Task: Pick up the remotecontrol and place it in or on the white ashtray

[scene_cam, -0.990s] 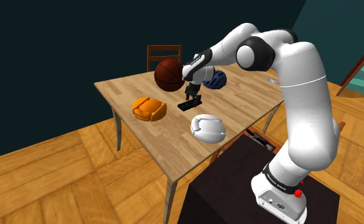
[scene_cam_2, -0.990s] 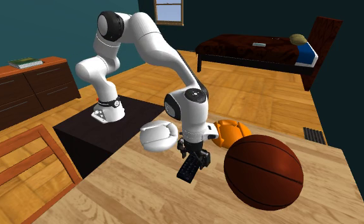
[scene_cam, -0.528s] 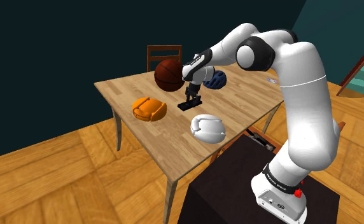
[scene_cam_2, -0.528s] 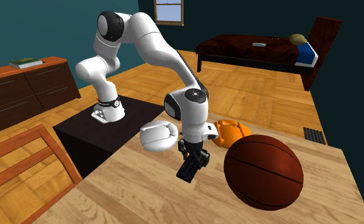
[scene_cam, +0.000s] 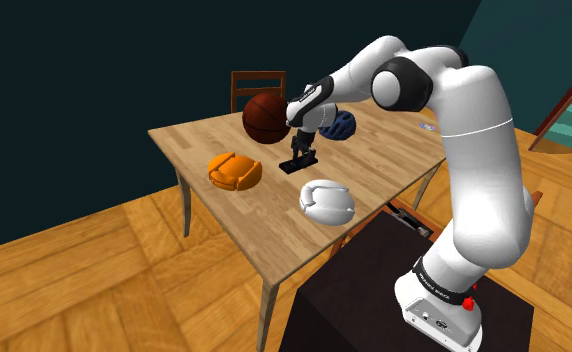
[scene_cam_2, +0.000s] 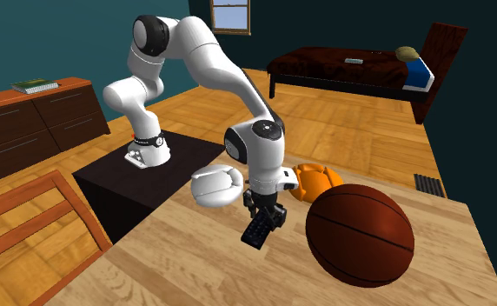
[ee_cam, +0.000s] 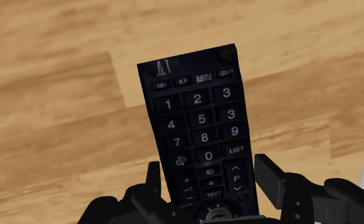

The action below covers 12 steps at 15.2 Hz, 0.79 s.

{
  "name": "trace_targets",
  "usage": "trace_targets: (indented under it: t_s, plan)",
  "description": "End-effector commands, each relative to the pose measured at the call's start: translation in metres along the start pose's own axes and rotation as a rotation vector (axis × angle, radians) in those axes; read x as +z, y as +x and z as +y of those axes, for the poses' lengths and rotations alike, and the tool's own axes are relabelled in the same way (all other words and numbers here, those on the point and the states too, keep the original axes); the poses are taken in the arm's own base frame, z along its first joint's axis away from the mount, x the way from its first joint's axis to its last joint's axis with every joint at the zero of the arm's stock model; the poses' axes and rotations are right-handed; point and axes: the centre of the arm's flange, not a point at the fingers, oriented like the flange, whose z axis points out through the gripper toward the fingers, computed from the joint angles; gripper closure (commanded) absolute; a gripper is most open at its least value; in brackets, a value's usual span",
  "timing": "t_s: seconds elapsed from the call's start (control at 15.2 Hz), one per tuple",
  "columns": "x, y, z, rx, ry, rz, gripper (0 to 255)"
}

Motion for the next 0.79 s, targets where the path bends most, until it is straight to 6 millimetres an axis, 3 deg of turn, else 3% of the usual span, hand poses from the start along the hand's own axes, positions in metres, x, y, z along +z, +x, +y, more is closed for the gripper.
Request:
trace_targets:
  t_s: [0.0, 0.73]
  plan:
    - [-0.008, 0.000, 0.000, 0.000, 0.000, 0.000, 255]
    - [-0.066, 0.002, -0.001, 0.000, 0.000, 0.000, 255]
